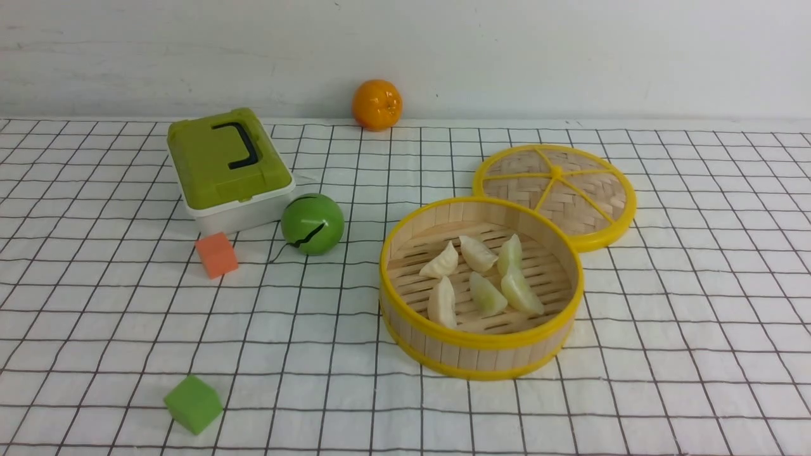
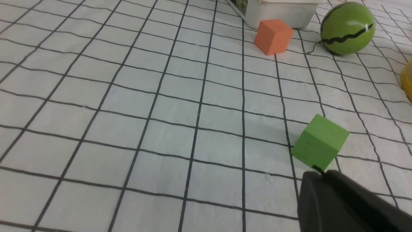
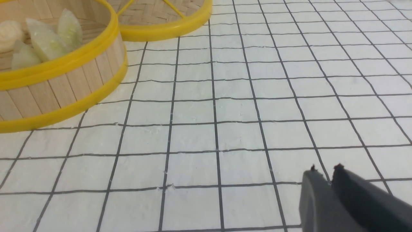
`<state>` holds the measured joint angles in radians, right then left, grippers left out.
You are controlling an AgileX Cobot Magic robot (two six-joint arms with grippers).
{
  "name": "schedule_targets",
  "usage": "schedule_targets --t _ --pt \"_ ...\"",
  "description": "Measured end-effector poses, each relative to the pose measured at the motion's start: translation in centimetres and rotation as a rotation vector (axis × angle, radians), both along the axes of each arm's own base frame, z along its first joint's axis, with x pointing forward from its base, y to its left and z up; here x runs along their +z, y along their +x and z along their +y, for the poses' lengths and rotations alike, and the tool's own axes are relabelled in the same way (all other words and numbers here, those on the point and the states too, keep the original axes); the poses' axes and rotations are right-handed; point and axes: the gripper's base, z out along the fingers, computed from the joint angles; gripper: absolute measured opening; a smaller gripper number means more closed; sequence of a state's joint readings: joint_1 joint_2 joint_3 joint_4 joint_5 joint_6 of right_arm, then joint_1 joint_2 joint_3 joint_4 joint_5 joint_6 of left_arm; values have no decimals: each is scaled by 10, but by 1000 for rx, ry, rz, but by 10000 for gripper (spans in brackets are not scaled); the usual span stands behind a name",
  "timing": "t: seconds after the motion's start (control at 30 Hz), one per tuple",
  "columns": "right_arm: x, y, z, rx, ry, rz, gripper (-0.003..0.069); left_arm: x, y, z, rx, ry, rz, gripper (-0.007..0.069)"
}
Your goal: Put the dumplings into the steamer on the table with the white tablecloth.
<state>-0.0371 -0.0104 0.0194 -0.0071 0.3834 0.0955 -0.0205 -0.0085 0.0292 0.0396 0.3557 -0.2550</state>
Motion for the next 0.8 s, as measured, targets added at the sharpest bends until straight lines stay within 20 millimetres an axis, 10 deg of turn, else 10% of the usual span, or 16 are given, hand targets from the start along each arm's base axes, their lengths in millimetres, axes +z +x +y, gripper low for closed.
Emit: schedule_targets --t 0.8 --pt "0 0 0 0 0 0 111 0 0 0 0 -2 0 -12"
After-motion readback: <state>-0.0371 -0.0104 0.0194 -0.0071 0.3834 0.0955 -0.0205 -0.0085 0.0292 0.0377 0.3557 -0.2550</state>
